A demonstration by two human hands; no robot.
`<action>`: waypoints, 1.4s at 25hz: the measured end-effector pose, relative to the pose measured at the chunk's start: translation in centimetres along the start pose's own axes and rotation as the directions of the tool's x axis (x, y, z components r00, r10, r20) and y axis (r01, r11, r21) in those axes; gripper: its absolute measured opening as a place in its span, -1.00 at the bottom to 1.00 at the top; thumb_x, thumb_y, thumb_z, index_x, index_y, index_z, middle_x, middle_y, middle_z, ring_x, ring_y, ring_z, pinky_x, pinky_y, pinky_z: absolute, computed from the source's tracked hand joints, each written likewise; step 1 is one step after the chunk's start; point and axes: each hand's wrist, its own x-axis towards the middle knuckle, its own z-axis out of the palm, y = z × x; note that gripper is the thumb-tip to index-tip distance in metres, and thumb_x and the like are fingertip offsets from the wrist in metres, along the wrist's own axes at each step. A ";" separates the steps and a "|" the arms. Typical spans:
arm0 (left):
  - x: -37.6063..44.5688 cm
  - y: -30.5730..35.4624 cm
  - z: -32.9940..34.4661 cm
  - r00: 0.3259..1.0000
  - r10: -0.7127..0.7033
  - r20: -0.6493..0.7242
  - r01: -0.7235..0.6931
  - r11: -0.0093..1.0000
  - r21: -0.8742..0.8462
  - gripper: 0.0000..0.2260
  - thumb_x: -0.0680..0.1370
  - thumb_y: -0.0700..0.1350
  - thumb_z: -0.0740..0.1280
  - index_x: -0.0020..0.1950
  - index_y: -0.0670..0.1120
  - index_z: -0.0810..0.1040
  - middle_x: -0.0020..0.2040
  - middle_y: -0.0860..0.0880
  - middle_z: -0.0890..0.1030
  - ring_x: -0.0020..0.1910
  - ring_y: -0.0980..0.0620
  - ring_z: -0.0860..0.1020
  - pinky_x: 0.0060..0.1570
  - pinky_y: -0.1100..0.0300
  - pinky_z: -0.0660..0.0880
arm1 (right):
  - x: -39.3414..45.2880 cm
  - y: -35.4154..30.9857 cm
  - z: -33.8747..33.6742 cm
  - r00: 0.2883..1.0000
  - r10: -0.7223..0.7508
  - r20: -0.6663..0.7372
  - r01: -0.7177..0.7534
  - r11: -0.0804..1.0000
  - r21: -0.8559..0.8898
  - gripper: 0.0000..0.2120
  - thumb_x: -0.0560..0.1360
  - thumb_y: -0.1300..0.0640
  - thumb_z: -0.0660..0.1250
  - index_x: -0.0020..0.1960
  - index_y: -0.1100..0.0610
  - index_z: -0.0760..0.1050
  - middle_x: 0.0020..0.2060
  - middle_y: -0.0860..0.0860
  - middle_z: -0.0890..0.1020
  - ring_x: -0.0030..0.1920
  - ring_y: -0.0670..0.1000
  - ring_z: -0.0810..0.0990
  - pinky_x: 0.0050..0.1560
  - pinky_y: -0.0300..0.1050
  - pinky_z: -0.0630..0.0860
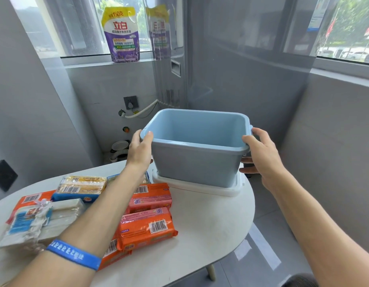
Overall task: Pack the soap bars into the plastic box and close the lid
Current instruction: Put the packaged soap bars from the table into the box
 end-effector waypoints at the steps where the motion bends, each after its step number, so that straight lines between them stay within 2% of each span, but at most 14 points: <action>1: -0.1 -0.3 -0.1 1.000 0.010 0.004 -0.010 1.000 0.022 -0.77 0.53 0.13 0.17 0.15 0.19 0.47 0.07 0.08 0.56 -0.03 0.08 0.56 -0.16 0.07 0.56 | 0.0 0.0 0.0 1.000 0.002 -0.005 -0.002 1.000 -0.016 -0.54 0.42 -0.08 0.24 0.32 -0.23 0.36 0.06 -0.15 0.56 -0.10 0.12 0.68 -0.40 -0.04 0.66; 5: 0.1 -1.0 -0.7 1.000 0.002 0.020 -0.003 0.998 0.067 -0.56 0.51 0.22 0.18 0.36 0.12 0.40 0.24 0.01 0.54 0.17 -0.06 0.54 0.17 -0.11 0.50 | 0.0 -0.1 -0.2 1.000 -0.012 -0.014 0.011 0.996 -0.086 -0.50 0.44 -0.11 0.21 0.38 -0.20 0.34 0.08 -0.10 0.57 -0.10 0.12 0.68 -0.21 0.09 0.69; 8: -0.5 -0.6 -1.0 0.997 0.011 0.082 -0.018 0.996 0.088 -0.60 0.57 0.21 0.14 0.36 0.11 0.41 0.16 0.12 0.53 0.22 -0.02 0.49 0.11 0.03 0.44 | -0.2 0.5 0.0 0.976 -0.152 -0.156 0.091 0.936 -0.341 -0.51 0.50 -0.18 0.19 0.39 -0.05 0.37 0.22 0.03 0.57 0.12 0.19 0.59 0.14 0.18 0.55; 11: -1.8 -0.6 -4.0 0.996 0.068 0.050 -0.078 0.967 0.244 -0.54 0.56 0.20 0.19 0.42 0.05 0.41 0.16 0.12 0.53 0.17 0.05 0.49 0.13 0.11 0.38 | -2.3 -0.8 1.5 0.739 -0.616 -0.273 0.338 0.689 -0.641 -0.64 0.56 -0.09 0.17 0.24 0.09 0.48 0.19 0.09 0.57 0.09 0.20 0.50 0.09 0.03 0.40; 13: -2.4 -1.6 -7.0 0.977 0.176 0.124 -0.215 0.802 0.557 -0.61 0.51 0.14 0.27 0.28 0.04 0.53 0.09 0.04 0.62 0.05 -0.01 0.58 0.09 0.07 0.49 | -4.7 -1.8 4.5 0.641 -0.755 -0.139 0.576 0.593 -0.563 -0.80 0.54 -0.03 0.19 -0.01 0.06 0.51 -0.12 -0.01 0.63 -0.16 0.08 0.53 -0.11 -0.09 0.38; 15: -3.5 -2.7 -7.9 0.924 0.066 0.376 -0.351 0.536 0.768 -0.65 0.45 0.16 0.32 0.19 0.09 0.57 0.08 0.01 0.66 0.05 -0.05 0.60 0.05 0.03 0.53 | -7.4 -1.4 7.8 0.645 -0.712 0.278 0.742 0.498 -0.448 -0.80 0.50 -0.07 0.24 -0.14 0.04 0.51 -0.34 -0.10 0.60 -0.32 0.03 0.54 -0.23 -0.04 0.50; 17: -4.4 -3.9 -7.2 0.840 -0.105 0.532 -0.459 0.386 0.800 -0.56 0.41 0.23 0.33 0.26 0.15 0.53 0.20 0.00 0.64 0.16 -0.08 0.57 0.08 0.02 0.53 | -9.9 0.5 11.2 0.544 -0.389 0.743 0.818 0.443 -0.367 -0.71 0.45 -0.19 0.31 0.01 0.00 0.56 -0.16 -0.10 0.66 -0.16 0.01 0.61 -0.10 0.02 0.56; 18: -4.5 -4.3 -6.7 0.821 -0.123 0.557 -0.489 0.350 0.799 -0.53 0.41 0.21 0.34 0.30 0.16 0.49 0.24 -0.01 0.62 0.20 -0.10 0.56 0.10 0.01 0.53 | -10.7 1.8 12.5 0.480 -0.229 0.847 0.834 0.417 -0.360 -0.59 0.41 -0.21 0.37 0.14 0.02 0.51 0.02 -0.06 0.64 -0.01 0.03 0.61 0.00 0.01 0.53; 23: -3.7 -5.2 -7.3 0.834 -0.016 0.552 -0.537 0.210 0.817 -0.54 0.43 0.16 0.33 0.32 0.11 0.49 0.20 -0.06 0.63 0.19 -0.15 0.54 0.14 -0.01 0.46 | -11.3 6.9 14.2 0.520 -0.232 0.822 0.845 0.279 -0.456 -0.20 0.19 -0.32 0.40 0.32 -0.11 0.20 0.20 -0.07 0.56 0.10 0.08 0.56 -0.01 -0.02 0.51; 25: -3.7 -4.1 -8.7 0.855 -0.051 0.515 -0.474 0.323 0.819 -0.52 0.41 0.26 0.30 0.28 0.12 0.50 0.16 -0.04 0.64 0.15 -0.11 0.56 0.11 0.02 0.45 | -11.1 6.6 13.8 0.520 -0.297 0.801 0.844 0.323 -0.428 -0.32 0.21 -0.28 0.35 0.26 -0.15 0.24 0.01 -0.07 0.65 -0.07 0.09 0.61 -0.17 -0.08 0.48; 28: -3.6 -0.6 -11.7 0.926 -0.080 0.369 -0.153 0.813 0.561 -0.58 0.39 0.22 0.31 0.16 0.05 0.56 -0.03 -0.10 0.65 -0.11 -0.03 0.58 -0.15 0.11 0.45 | -10.5 3.6 11.7 0.655 -0.292 0.697 0.660 0.671 -0.339 -0.63 0.26 -0.13 0.37 0.02 -0.09 0.41 -0.36 -0.01 0.63 -0.36 0.05 0.59 -0.32 -0.12 0.46; 30: -3.9 1.8 -13.5 0.933 -0.105 0.343 0.119 0.993 -0.020 -0.62 0.49 0.11 0.29 0.19 -0.08 0.56 0.05 -0.24 0.66 -0.10 -0.08 0.63 -0.14 0.08 0.51 | -9.7 0.4 10.4 0.733 -0.175 0.657 0.201 0.979 0.037 -0.73 0.33 0.02 0.36 0.00 0.06 0.58 -0.24 0.18 0.69 -0.27 0.22 0.67 -0.32 -0.03 0.56; 32: -4.5 3.8 -13.5 0.885 -0.100 0.455 0.351 0.786 -0.509 -0.50 0.52 0.12 0.27 0.31 -0.20 0.53 0.16 -0.36 0.62 0.07 -0.27 0.63 -0.04 -0.03 0.60 | -9.0 -2.5 9.5 0.718 -0.064 0.693 -0.286 0.880 0.378 -0.61 0.27 0.11 0.37 0.05 0.24 0.66 -0.07 0.32 0.69 -0.14 0.29 0.70 -0.28 0.08 0.63; 35: -4.1 5.7 -9.9 0.901 -0.121 0.417 0.375 0.703 -0.605 -0.47 0.43 0.13 0.43 0.26 -0.19 0.57 0.07 -0.29 0.68 0.02 -0.25 0.67 -0.12 -0.08 0.64 | -7.3 -6.3 9.4 0.801 -0.032 0.597 -0.327 0.813 0.482 -0.70 0.21 0.04 0.51 -0.10 0.14 0.74 -0.21 0.12 0.73 -0.26 0.08 0.72 -0.35 0.01 0.63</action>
